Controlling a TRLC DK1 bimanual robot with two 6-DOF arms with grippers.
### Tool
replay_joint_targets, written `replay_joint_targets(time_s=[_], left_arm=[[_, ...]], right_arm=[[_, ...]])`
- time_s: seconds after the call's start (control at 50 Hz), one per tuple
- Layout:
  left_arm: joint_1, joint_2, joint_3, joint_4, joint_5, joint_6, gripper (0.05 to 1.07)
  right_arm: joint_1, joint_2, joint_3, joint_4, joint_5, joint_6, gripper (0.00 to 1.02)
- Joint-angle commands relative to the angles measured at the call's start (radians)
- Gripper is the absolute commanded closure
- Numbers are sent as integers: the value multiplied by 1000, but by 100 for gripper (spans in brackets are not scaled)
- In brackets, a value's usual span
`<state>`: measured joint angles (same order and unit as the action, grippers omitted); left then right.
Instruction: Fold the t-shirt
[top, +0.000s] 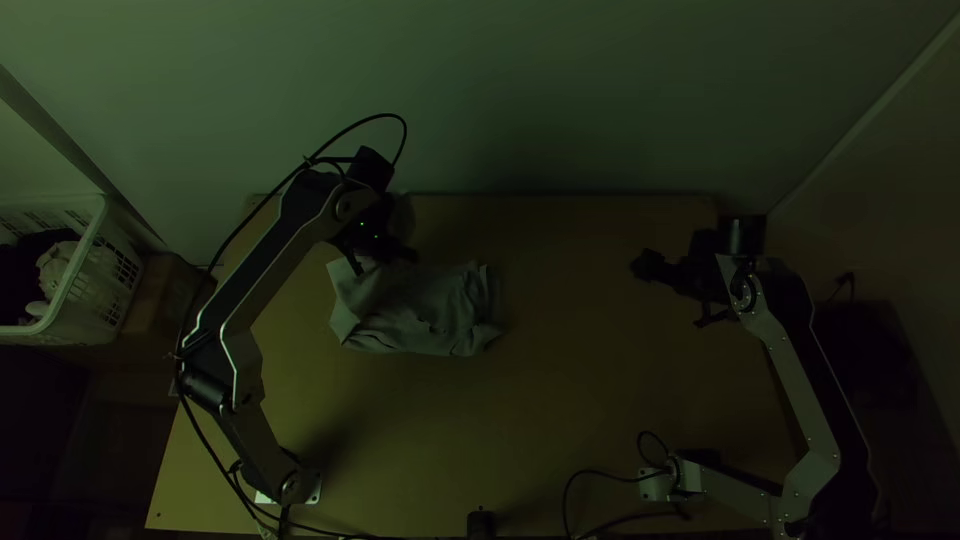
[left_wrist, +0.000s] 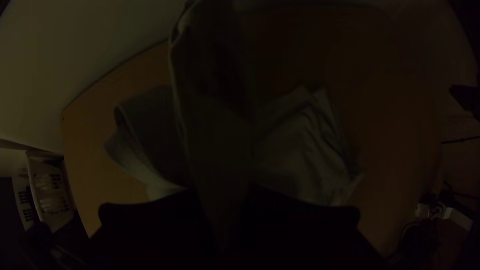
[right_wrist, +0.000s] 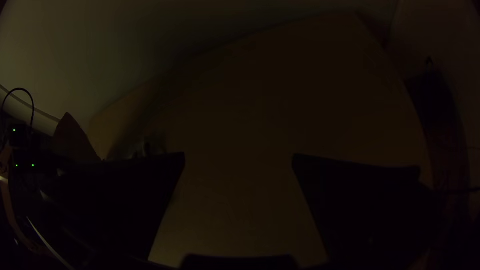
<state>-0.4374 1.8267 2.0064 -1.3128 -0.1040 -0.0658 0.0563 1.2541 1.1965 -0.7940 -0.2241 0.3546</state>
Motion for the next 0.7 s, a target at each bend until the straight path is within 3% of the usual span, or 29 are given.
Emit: replay_joint_targets(time_s=[0.0,0.3,0.56,0.62,0.64,0.68], left_arm=[[-66,55,41,-26,-34,-55,105],[-201,240,152,-46,-74,-170,105],[-317,365,235,-36,-76,-200,104],[-345,384,255,-22,-74,-158,90],[-356,384,253,-22,-72,-147,77],[-377,382,255,-17,-74,-141,40]], right_arm=[[-10,-25,-25,6,6,23,4],[-13,-42,-51,7,6,43,4],[-12,-53,-67,13,6,61,4],[-9,-56,-74,13,6,63,4],[-7,-56,-75,13,6,64,4],[-7,-58,-81,18,6,66,4]])
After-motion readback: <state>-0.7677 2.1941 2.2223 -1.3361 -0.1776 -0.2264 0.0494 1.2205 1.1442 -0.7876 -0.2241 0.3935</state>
